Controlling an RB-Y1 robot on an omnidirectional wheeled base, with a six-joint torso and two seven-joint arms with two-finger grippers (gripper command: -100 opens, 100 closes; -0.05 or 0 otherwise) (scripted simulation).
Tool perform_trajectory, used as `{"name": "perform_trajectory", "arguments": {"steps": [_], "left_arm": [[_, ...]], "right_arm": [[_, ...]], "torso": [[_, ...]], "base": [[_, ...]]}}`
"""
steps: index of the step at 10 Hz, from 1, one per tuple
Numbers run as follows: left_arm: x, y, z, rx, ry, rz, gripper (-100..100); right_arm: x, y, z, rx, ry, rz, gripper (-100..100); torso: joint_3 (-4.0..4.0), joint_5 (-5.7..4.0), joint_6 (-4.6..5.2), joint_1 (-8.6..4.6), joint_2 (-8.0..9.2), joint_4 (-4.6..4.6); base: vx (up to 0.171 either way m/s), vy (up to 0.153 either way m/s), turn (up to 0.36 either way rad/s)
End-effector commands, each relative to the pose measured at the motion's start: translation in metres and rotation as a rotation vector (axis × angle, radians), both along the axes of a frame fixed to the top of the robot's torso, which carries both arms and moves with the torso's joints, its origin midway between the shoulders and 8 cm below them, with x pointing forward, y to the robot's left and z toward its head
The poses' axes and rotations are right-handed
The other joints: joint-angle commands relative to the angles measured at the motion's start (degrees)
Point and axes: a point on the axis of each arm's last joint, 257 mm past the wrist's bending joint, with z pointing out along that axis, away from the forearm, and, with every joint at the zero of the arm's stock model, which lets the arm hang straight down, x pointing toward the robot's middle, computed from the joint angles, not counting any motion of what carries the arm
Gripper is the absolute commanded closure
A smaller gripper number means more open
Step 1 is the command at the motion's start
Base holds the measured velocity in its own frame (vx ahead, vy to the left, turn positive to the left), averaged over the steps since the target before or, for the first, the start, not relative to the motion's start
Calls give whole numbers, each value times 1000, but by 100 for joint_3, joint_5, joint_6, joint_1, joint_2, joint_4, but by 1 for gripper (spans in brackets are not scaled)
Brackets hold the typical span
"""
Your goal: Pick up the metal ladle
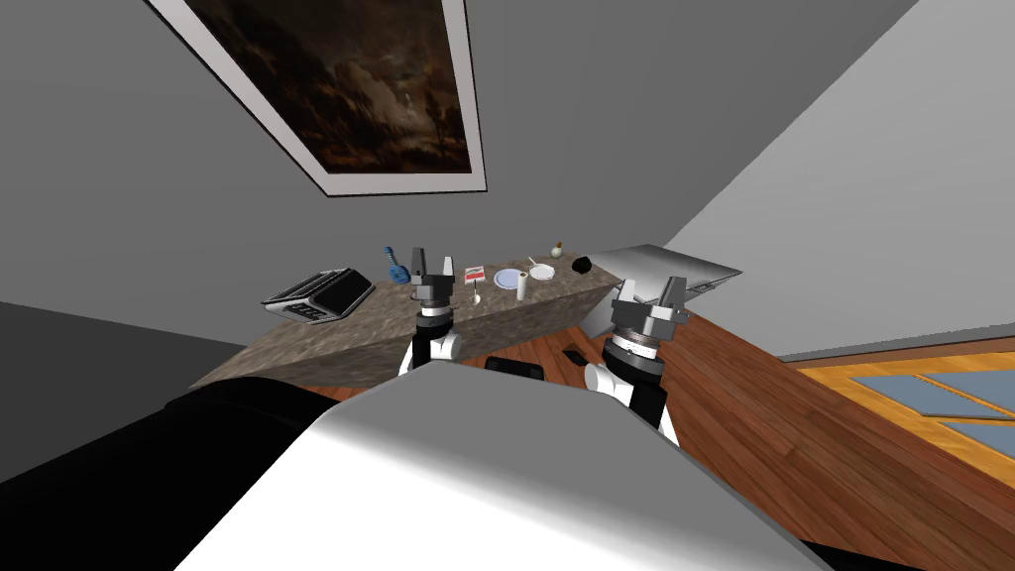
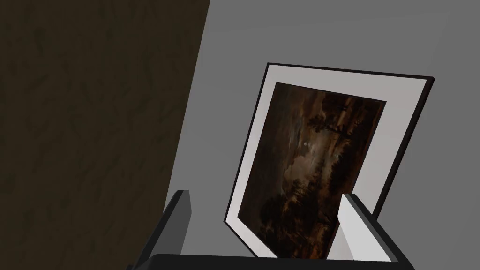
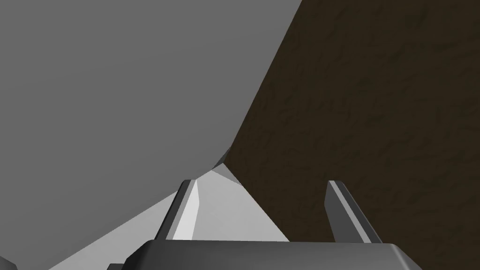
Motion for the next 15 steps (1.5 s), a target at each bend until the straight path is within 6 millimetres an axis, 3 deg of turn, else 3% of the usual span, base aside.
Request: {"name": "perform_trajectory", "arguments": {"steps": [1,6,7,9,10,12,13,14,15], "left_arm": [[3,-1,-8,27,26,-9,-100],[21,16,-66,126,206,-9,-100],[21,15,-66,136,208,-14,-100],[27,32,-99,172,311,1,-100],[27,30,-99,184,313,-4,-100],[29,52,-135,221,426,16,-100],[29,52,-136,232,427,12,-100],[29,64,-154,251,487,23,-100],[29,64,-154,256,487,21,-100]], "right_arm": [[0,0,0,0,0,0,0],[0,0,0,0,0,0,0],[0,0,0,0,0,0,0],[0,0,0,0,0,0,0],[0,0,0,0,0,0,0],[0,0,0,0,0,0,0],[0,0,0,0,0,0,0],[0,0,0,0,0,0,0],[0,0,0,0,0,0,0]], "torso": [[0,0,0,0,0,0],[13,-5,1,-25,23,5],[16,-7,0,-35,29,6],[12,-6,0,-27,21,5],[12,-7,1,-32,21,5],[14,-5,1,-22,24,5],[18,-7,0,-34,31,7],[17,-7,0,-28,28,7],[17,-5,0,-21,28,6]], "base": [[-10,-23,-20],[-52,-69,-29],[-51,-86,-6],[-48,-86,-39],[-52,-68,-16],[-71,-83,-61],[-66,-78,-8],[-64,-58,-47],[-44,-54,-24]]}}
